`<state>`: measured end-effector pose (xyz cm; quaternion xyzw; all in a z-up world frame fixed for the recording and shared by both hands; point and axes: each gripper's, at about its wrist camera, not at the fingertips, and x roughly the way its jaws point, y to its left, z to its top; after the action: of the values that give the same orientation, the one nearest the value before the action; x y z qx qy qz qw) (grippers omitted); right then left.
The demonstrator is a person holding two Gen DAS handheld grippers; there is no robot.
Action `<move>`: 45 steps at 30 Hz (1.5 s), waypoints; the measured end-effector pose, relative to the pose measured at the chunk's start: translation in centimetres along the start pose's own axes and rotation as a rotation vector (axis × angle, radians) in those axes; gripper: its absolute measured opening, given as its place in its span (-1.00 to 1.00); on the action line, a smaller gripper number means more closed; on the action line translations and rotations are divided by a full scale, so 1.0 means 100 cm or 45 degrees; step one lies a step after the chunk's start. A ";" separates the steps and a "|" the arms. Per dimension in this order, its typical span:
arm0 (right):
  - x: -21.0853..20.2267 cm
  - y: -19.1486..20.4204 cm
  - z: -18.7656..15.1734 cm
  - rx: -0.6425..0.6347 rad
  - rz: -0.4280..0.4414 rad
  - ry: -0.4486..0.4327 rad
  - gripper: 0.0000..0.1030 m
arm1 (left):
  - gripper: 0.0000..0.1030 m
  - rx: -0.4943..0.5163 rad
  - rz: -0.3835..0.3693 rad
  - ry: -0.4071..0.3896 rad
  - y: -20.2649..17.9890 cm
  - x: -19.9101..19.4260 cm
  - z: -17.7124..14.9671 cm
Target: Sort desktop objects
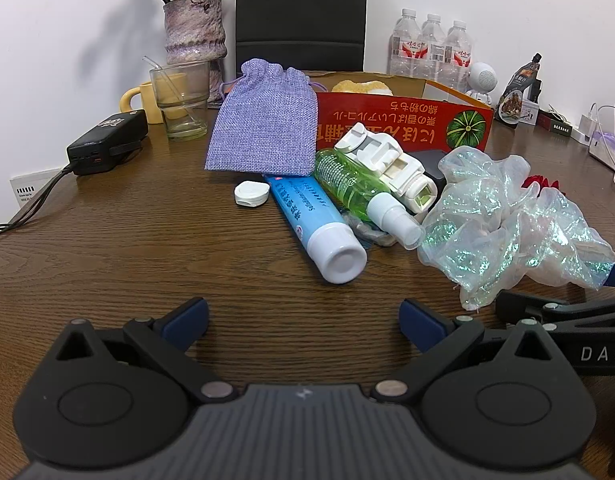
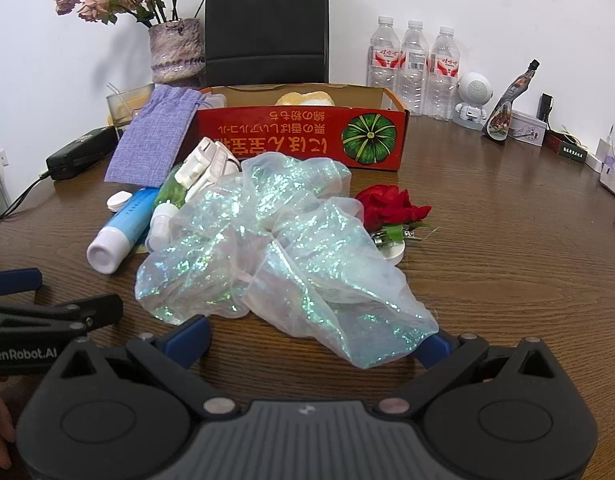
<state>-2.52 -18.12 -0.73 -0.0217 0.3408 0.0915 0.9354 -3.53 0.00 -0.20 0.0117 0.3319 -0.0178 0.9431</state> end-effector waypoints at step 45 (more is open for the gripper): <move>-0.099 -0.010 -0.011 -0.229 0.242 -0.022 0.83 | 0.43 0.110 -0.108 0.002 0.013 -0.042 -0.003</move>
<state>-10.47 -20.80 4.81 -0.0722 0.3236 0.2098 0.9198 -6.92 1.43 2.23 0.0382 0.3319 -0.0721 0.9398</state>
